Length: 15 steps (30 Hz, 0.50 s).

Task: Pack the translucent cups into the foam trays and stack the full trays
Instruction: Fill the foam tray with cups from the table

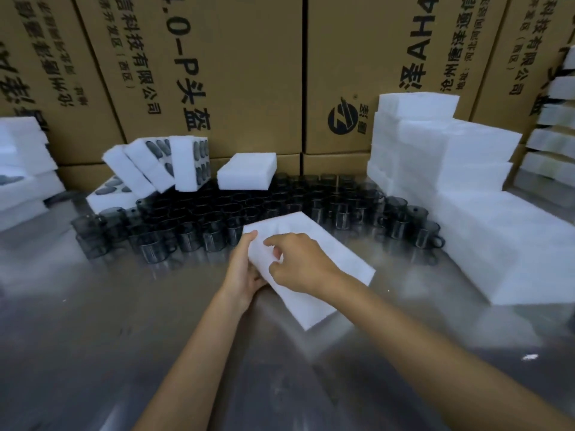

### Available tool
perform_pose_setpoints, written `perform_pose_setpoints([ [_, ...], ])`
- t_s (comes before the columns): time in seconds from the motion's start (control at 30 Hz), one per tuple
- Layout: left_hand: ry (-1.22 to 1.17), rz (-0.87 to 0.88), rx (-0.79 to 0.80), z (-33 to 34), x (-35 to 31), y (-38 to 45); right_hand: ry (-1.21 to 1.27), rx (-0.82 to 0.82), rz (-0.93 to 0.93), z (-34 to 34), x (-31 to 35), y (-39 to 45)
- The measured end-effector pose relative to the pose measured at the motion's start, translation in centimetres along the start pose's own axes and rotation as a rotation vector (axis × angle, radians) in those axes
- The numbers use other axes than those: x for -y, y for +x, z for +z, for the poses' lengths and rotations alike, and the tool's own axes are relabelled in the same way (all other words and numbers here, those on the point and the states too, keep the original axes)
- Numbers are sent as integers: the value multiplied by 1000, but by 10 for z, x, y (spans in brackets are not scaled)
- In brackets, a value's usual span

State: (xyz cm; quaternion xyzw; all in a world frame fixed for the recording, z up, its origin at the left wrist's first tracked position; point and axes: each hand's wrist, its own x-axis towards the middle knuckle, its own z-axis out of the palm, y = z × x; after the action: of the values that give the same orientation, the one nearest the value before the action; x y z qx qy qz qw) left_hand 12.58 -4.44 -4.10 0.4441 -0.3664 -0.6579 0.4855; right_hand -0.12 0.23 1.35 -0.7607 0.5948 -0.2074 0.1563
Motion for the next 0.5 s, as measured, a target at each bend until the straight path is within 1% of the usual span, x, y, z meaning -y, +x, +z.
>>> perform_pose_setpoints([
  [0.13,-32,95,-44,-23,-1,6,-101,6,-99,6,-2,-1],
  [0.23,75,169,-94,-40,-5,12,-155,-6,-109,2,-18,-4],
  [0.3,158,186,-123,-45,-5,15,-123,-28,-92,4,-31,-9],
  [0.4,265,211,-87,-43,-2,17,-50,-74,-88,12,-46,-17],
  [0.5,322,239,-102,-37,1,18,127,-182,-27,11,-49,-8],
])
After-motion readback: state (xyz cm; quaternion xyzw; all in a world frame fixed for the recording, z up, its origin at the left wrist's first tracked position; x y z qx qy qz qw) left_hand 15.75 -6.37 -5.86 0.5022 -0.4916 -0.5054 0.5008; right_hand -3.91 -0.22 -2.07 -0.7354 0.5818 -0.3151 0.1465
